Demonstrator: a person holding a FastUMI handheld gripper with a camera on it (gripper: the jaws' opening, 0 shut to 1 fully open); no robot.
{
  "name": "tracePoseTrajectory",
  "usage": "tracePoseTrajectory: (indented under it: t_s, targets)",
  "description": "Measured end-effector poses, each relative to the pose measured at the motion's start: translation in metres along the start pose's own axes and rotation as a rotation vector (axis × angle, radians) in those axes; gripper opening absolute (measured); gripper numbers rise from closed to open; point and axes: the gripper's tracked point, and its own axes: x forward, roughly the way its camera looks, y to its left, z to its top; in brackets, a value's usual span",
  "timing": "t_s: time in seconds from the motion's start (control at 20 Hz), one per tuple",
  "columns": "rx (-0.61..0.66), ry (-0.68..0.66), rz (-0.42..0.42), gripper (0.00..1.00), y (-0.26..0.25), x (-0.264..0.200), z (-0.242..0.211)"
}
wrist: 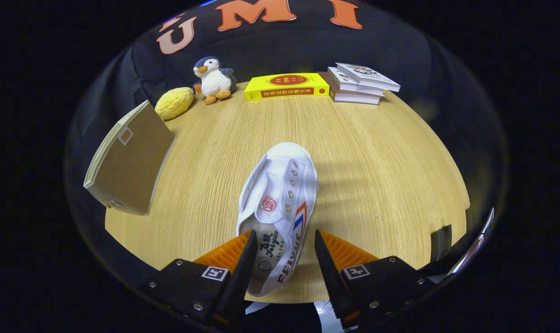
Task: Open the storage box then place both shoes into the box .Put the left shoe in first, then the right shoe, with the right side of both shoes facing outward in a uniform manner.
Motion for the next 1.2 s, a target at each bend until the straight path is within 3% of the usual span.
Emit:
tracePoseTrajectory:
  t_s: [0.2, 0.35, 0.55, 0.9, 1.05, 1.2]
  targets:
    - [-0.008, -0.032, -0.065, 0.74, -0.018, 0.012, 0.007]
    - [0.014, -0.068, -0.062, 0.63, -0.016, 0.021, 0.015]
    - [-0.051, -0.102, -0.067, 0.45, -0.015, 0.032, 0.022]
    - [-0.009, -0.025, -0.101, 0.41, -0.025, 0.048, 0.022]
    - [0.071, 0.005, -0.13, 0.08, -0.038, 0.05, 0.019]
    - [0.135, 0.034, -0.091, 0.03, -0.037, 0.048, 0.02]
